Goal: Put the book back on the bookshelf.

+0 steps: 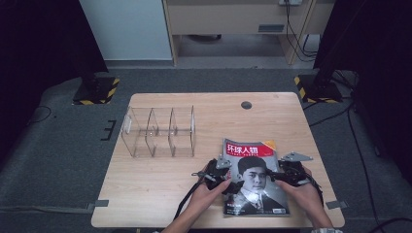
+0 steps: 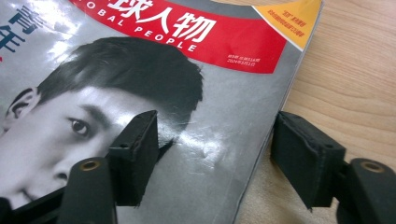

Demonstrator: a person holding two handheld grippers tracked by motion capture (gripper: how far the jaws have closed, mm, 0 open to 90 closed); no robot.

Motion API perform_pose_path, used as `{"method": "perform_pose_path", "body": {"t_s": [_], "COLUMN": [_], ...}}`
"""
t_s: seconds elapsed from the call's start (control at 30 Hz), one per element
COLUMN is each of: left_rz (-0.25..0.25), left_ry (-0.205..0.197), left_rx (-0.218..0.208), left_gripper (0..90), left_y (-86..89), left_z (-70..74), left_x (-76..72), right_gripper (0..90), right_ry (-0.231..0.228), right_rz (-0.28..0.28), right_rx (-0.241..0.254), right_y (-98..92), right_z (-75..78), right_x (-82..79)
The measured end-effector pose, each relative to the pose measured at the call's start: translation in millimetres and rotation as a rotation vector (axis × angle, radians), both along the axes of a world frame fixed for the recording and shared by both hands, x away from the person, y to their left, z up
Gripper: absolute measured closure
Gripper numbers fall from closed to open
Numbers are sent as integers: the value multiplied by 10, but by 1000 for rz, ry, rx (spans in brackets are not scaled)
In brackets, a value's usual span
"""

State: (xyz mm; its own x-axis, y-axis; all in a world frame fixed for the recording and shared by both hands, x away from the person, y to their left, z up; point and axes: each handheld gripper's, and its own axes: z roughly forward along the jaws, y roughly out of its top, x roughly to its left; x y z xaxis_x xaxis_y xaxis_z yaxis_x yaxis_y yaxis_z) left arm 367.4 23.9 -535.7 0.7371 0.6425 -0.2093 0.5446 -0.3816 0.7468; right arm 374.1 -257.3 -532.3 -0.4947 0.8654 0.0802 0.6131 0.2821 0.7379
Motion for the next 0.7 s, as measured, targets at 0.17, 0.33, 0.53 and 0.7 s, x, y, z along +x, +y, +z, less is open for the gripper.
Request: {"method": "perform_pose_path", "body": {"t_s": [0.17, 0.33, 0.53, 0.7], "left_rz": [14, 14, 23, 36], "left_ry": [18, 26, 33, 33], "left_rx": [-19, -17, -21, -38], "left_gripper": [168, 184, 192, 220], "left_y": [54, 77, 116, 176], "left_z": [14, 24, 42, 78], "left_x": [25, 43, 77, 139], "right_gripper": [372, 379, 379, 375], "right_ry": [-6, -16, -17, -10], "right_rz": [31, 56, 71, 72], "right_rx": [-7, -14, -14, -7], "right_y": [54, 103, 167, 237], "right_z": [0, -3, -5, -13], "right_x": [-14, -21, -34, -34]}}
